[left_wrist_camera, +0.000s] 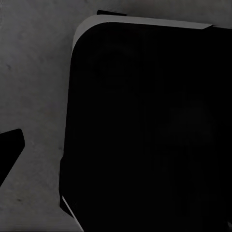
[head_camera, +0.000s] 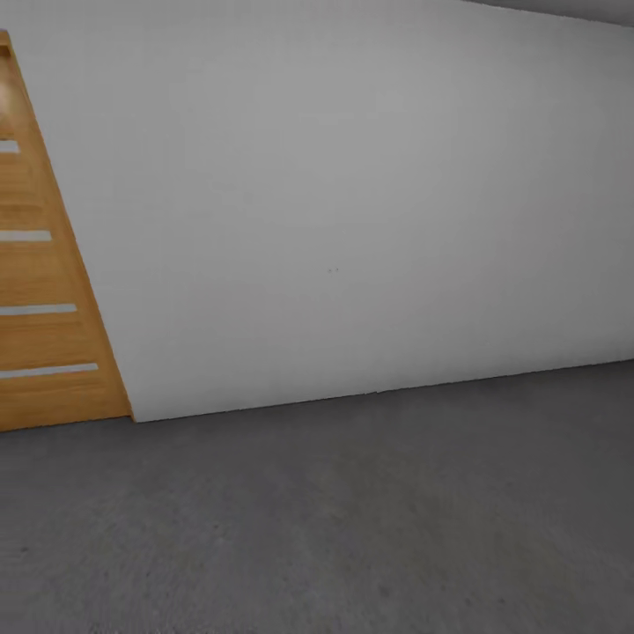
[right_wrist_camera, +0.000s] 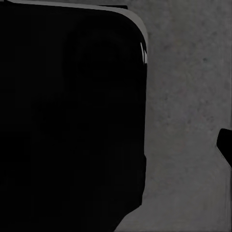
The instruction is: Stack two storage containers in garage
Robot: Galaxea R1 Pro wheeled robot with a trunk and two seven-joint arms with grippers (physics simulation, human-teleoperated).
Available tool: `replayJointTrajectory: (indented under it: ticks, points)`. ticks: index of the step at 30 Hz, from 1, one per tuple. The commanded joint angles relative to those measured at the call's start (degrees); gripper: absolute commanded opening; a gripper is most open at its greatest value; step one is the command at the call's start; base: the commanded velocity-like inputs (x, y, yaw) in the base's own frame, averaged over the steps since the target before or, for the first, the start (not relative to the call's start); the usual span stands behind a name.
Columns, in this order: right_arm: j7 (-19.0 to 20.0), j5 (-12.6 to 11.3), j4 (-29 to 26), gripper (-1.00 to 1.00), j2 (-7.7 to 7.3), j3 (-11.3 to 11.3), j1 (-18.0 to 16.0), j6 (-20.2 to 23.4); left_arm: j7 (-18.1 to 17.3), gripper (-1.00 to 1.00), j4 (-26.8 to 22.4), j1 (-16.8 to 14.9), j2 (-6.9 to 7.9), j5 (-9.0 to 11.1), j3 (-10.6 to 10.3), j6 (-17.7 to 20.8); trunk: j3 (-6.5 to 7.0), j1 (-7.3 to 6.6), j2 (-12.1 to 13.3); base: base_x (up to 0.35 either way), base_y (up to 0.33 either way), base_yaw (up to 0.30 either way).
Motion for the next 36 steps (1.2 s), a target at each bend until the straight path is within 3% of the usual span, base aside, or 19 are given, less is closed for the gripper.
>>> replayJointTrajectory:
  ticks: [1,36]
  points:
    - [-0.11,-0.01,0.09,1.00,0.00,0.02,-0.02,-0.36,0.04,1.00,-0.04,0.01,0.03,0.44,0.02,-0.09,-0.03,0.00,-0.02,0.000,0.000,0.300]
    - [-0.11,0.01,0.08,1.00,0.05,0.10,-0.02,-0.38,0.04,1.00,-0.07,0.01,-0.06,0.37,0.04,-0.09,-0.03,0.00,-0.02,0.000,0.000,0.300]
